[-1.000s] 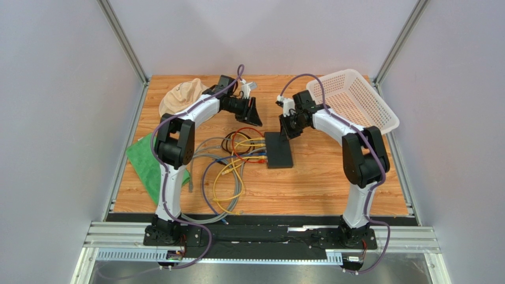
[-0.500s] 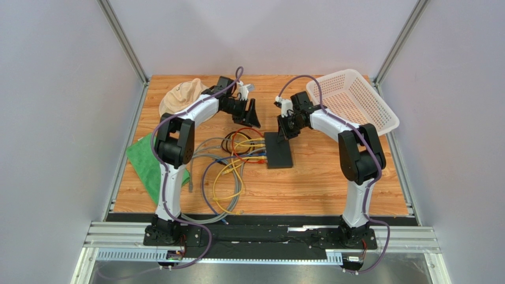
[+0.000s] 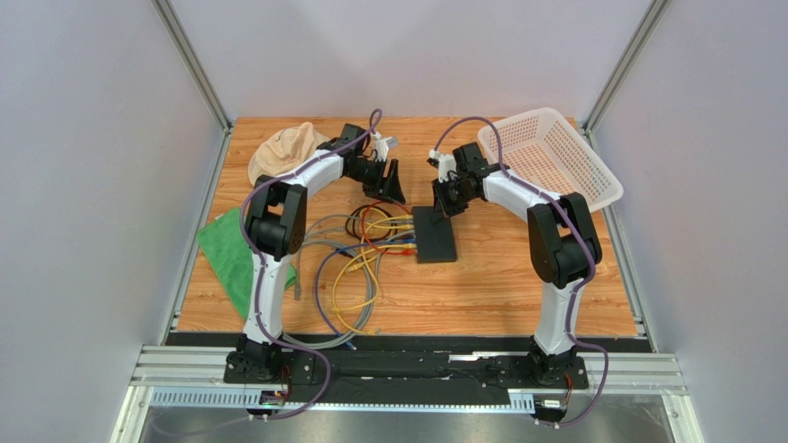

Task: Pull the plug from the switch port

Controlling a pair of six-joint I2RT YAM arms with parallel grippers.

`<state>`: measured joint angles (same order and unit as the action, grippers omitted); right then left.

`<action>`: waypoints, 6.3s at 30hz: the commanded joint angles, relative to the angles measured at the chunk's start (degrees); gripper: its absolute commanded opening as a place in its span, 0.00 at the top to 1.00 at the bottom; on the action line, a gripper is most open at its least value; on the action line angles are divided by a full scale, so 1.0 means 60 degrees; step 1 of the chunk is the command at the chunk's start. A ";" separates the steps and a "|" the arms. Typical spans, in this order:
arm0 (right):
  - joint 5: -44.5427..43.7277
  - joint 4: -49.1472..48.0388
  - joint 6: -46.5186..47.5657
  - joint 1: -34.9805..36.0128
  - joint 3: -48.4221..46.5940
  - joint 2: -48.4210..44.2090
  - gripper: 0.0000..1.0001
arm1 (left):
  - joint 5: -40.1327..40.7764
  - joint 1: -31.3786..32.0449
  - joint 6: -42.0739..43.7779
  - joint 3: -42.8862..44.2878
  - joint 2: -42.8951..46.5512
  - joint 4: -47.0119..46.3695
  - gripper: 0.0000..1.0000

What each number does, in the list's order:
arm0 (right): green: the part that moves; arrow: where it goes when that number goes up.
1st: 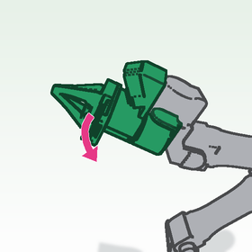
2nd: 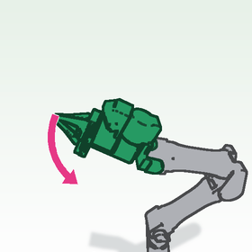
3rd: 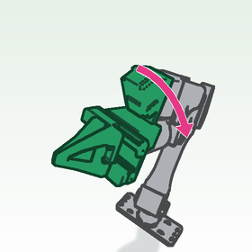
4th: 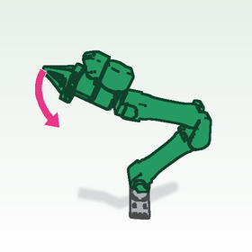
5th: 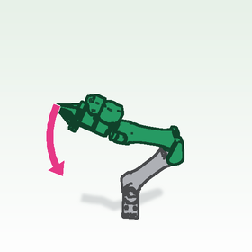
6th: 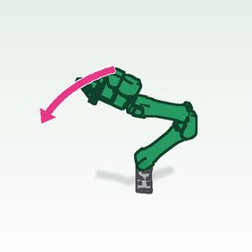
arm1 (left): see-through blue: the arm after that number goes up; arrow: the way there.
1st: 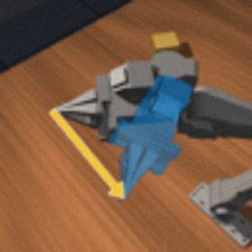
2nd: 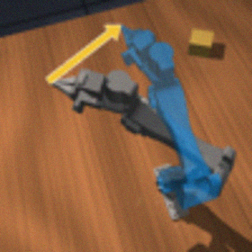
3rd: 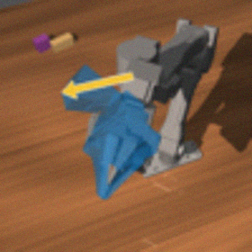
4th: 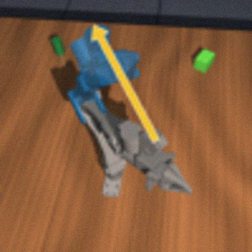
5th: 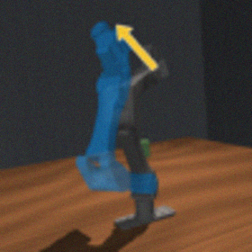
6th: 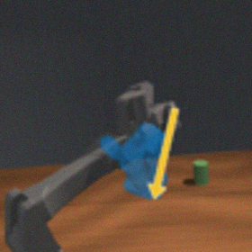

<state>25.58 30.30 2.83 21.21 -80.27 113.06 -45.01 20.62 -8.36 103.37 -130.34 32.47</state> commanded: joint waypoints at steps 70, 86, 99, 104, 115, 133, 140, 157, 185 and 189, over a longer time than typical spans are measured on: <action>-0.1407 0.0223 0.0451 0.0376 0.0634 0.0274 1.00 | -0.4084 0.0269 0.0352 0.0950 -0.1816 -0.0417 0.66; -0.1466 0.0223 0.0510 0.0449 0.0619 0.0303 1.00 | -0.4978 0.0181 0.1203 0.1199 -0.2167 0.0009 0.72; -0.1568 0.0223 0.0568 0.0478 0.0619 0.0289 1.00 | -0.4715 0.0020 0.0355 0.1038 -0.2226 -0.0446 1.00; -0.1569 0.0223 0.0568 0.0493 0.0663 0.0288 1.00 | -0.4773 -0.0258 0.0090 0.0701 -0.2095 -0.0592 1.00; -0.1671 0.0223 0.0539 0.0522 0.0649 0.0376 1.00 | -0.4788 -0.0434 -0.0395 0.1169 -0.2095 -0.0711 1.00; -0.1920 0.0267 0.0466 0.0552 0.0605 0.0464 1.00 | -0.4056 -0.0639 0.2242 0.1317 -0.2139 0.2762 1.00; -0.1876 0.0149 0.0495 0.0566 0.0736 0.0318 1.00 | -0.3704 -0.0654 0.3940 0.1844 -0.1439 0.4651 1.00; -0.1759 0.0062 0.0554 0.0639 0.0693 0.0273 1.00 | 0.0292 -0.2994 0.5887 0.2605 0.0938 0.6585 1.00; -0.1730 0.0106 0.0495 0.0654 0.0429 0.0493 1.00 | 0.7138 -0.3920 0.6814 0.2783 0.0512 0.3276 0.64; -0.1730 0.0135 0.0510 0.0654 0.0414 0.0493 1.00 | 0.6320 -0.3833 0.6272 0.2649 0.0878 0.3260 0.43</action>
<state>19.14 27.14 4.34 24.73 -79.44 112.18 -1.39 -3.03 33.41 119.17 -129.12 53.21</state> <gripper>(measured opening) 0.005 0.515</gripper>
